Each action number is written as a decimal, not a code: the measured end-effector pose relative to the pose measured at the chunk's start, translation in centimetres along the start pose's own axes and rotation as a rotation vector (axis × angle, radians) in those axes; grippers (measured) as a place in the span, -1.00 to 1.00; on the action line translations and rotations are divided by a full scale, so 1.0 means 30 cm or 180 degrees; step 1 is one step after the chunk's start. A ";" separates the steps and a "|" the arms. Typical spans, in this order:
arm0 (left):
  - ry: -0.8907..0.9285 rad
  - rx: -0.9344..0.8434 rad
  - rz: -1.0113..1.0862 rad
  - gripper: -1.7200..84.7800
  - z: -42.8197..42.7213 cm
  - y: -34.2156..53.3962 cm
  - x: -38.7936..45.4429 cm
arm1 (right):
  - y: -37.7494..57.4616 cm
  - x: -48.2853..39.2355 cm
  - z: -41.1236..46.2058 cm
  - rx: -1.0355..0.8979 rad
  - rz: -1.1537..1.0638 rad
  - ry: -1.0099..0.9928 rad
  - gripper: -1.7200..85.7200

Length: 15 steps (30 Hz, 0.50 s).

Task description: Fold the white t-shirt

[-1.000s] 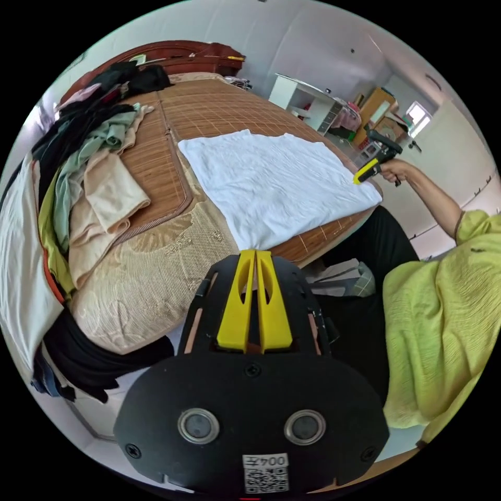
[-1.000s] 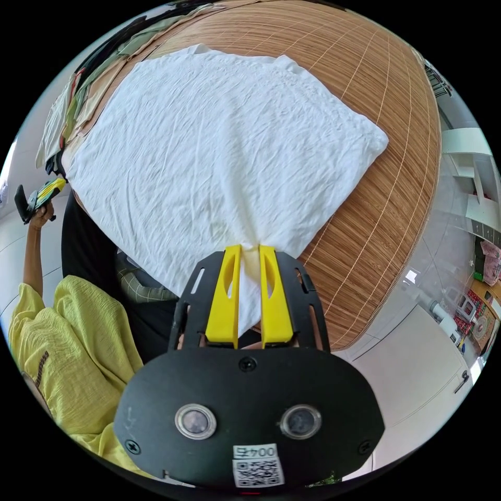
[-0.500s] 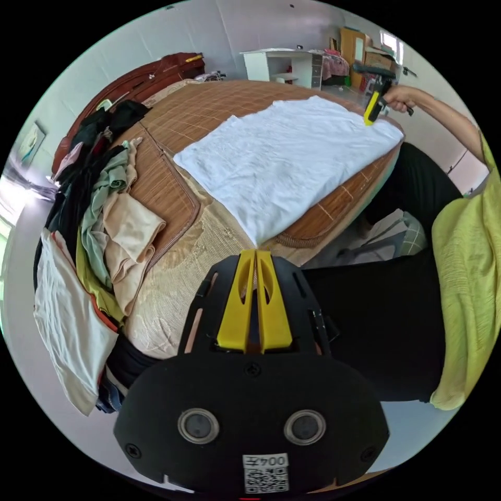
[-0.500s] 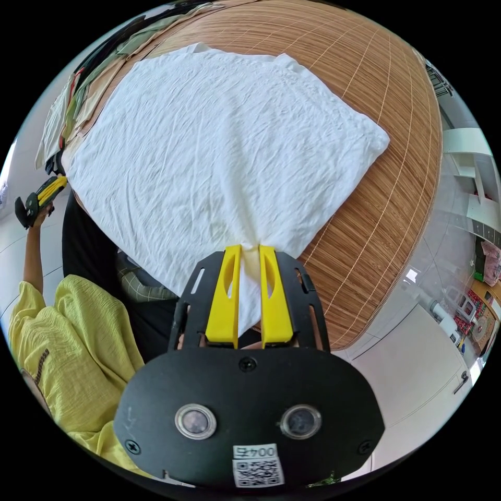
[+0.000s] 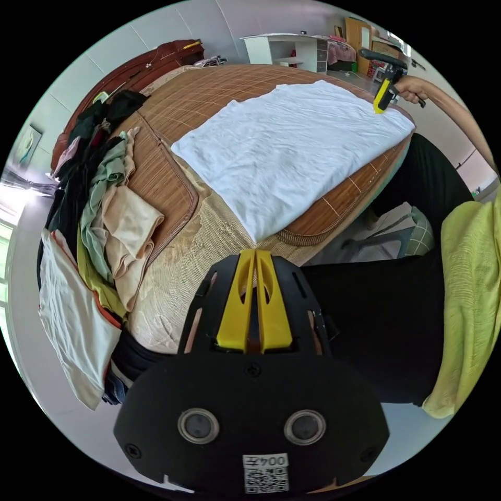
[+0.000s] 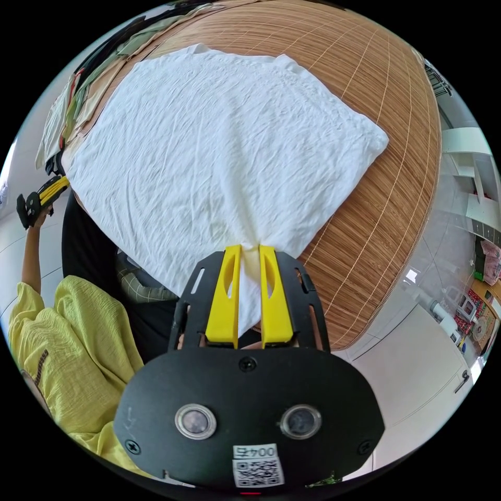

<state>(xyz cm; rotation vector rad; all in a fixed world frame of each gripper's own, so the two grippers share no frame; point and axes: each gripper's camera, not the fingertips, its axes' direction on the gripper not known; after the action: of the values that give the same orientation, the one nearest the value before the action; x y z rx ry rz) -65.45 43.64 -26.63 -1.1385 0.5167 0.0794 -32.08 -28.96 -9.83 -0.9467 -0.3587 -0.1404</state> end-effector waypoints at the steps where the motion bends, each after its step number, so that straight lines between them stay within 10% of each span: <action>1: -0.0029 0.0007 0.0044 -0.87 -0.005 -0.002 0.004 | 0.001 -0.002 0.007 0.0010 0.0003 -0.0003 -0.80; 15: 0.0206 -0.0218 0.0618 -0.71 0.101 -0.117 0.020 | -0.003 -0.032 0.124 0.0010 -0.0001 0.0033 -0.80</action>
<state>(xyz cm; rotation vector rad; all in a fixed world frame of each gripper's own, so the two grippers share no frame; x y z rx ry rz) -62.74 44.70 -22.97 -1.1580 0.6859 0.2305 -33.87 -26.02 -8.14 -0.9426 -0.3495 -0.1449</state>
